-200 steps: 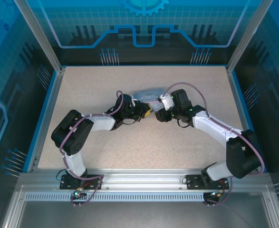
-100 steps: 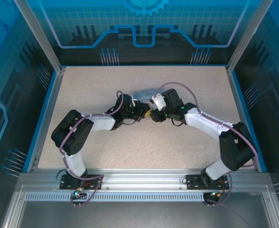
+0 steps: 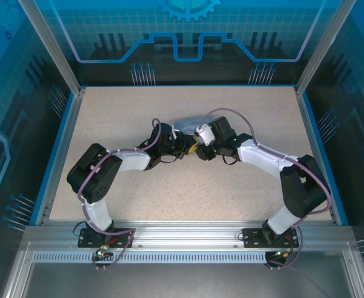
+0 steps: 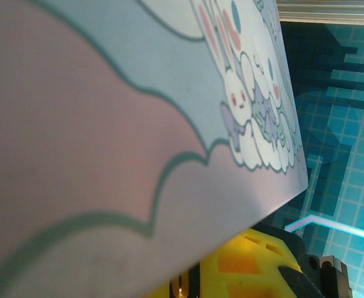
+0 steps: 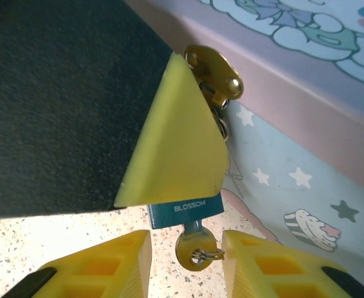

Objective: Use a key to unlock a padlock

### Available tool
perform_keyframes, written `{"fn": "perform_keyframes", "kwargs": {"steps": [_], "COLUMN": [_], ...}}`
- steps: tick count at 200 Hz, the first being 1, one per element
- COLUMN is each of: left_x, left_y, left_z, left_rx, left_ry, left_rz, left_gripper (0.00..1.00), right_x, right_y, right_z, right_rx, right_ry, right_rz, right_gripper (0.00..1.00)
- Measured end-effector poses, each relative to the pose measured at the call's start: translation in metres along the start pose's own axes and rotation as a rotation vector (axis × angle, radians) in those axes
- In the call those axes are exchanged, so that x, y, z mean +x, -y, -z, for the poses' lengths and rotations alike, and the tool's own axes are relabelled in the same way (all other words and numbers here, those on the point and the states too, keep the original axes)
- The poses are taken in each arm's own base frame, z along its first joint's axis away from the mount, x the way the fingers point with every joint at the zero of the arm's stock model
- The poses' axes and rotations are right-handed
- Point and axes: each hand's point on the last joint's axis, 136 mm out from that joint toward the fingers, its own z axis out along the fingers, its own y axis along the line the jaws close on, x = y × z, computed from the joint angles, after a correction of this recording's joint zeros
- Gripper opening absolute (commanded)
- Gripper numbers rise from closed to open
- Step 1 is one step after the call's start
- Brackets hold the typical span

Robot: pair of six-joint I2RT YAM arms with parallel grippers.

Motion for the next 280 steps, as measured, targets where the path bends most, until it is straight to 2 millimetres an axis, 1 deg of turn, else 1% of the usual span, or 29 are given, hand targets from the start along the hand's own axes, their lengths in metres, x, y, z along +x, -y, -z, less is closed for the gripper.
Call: {"fn": "perform_keyframes", "kwargs": {"steps": [30, 52, 59, 71, 83, 95, 109, 150, 188, 231, 236, 245, 250, 263, 280], "left_x": [0.0, 0.0, 0.0, 0.0, -0.001, -0.001, -0.001, -0.002, -0.002, -0.003, -0.003, -0.003, -0.003, -0.003, -0.003], "left_y": [0.0, 0.0, 0.001, 0.001, 0.001, 0.0, -0.001, -0.005, -0.005, -0.002, -0.002, -0.001, -0.001, 0.001, 0.0], "left_z": [0.0, 0.0, 0.0, 0.0, 0.0, 0.0, 0.0, 0.001, 0.001, 0.001, 0.001, 0.001, 0.001, 0.001, 0.001], "left_rx": [0.0, 0.001, 0.001, 0.001, 0.001, 0.0, -0.006, -0.02, -0.018, -0.01, -0.009, -0.004, -0.003, 0.003, 0.002], "left_ry": [0.0, -0.001, -0.001, 0.0, 0.002, 0.002, 0.002, 0.002, 0.003, 0.005, 0.005, 0.005, 0.005, 0.006, 0.006], "left_rz": [0.0, -0.001, -0.001, -0.001, 0.0, 0.0, 0.003, 0.013, 0.012, 0.008, 0.007, 0.005, 0.004, 0.0, -0.001], "left_gripper": [0.0, 0.0, 0.0, 0.0, 0.0, 0.0, 0.0, 0.0, 0.0, 0.0, 0.0, 0.0, 0.0, 0.0, 0.0], "right_x": [-0.004, -0.008, -0.009, -0.01, -0.01, -0.01, -0.009, -0.008, -0.009, -0.011, -0.011, -0.011, -0.011, -0.011, -0.015], "right_y": [0.001, 0.002, 0.002, 0.002, 0.001, 0.001, 0.0, -0.003, -0.004, -0.004, -0.004, -0.003, -0.004, -0.004, -0.007], "right_z": [0.0, 0.001, 0.001, 0.001, 0.002, 0.001, -0.001, -0.004, -0.002, 0.0, 0.0, 0.0, 0.001, 0.004, 0.007], "right_rx": [0.002, 0.007, 0.008, 0.006, 0.003, 0.0, -0.006, -0.037, -0.137, -0.297, -0.318, -0.346, -0.363, -0.403, -0.435], "right_ry": [0.004, 0.012, 0.012, 0.011, 0.009, 0.007, 0.001, -0.003, 0.009, 0.03, 0.034, 0.041, 0.043, 0.049, 0.067], "right_rz": [0.001, 0.002, 0.003, 0.004, 0.004, 0.001, -0.002, -0.038, -0.147, -0.314, -0.336, -0.368, -0.393, -0.434, -0.447], "right_gripper": [0.26, 0.18, 0.17, 0.1, 0.08, 0.03, 0.0, 0.0, 0.0, 0.09, 0.12, 0.24, 0.3, 0.34, 0.4]}}
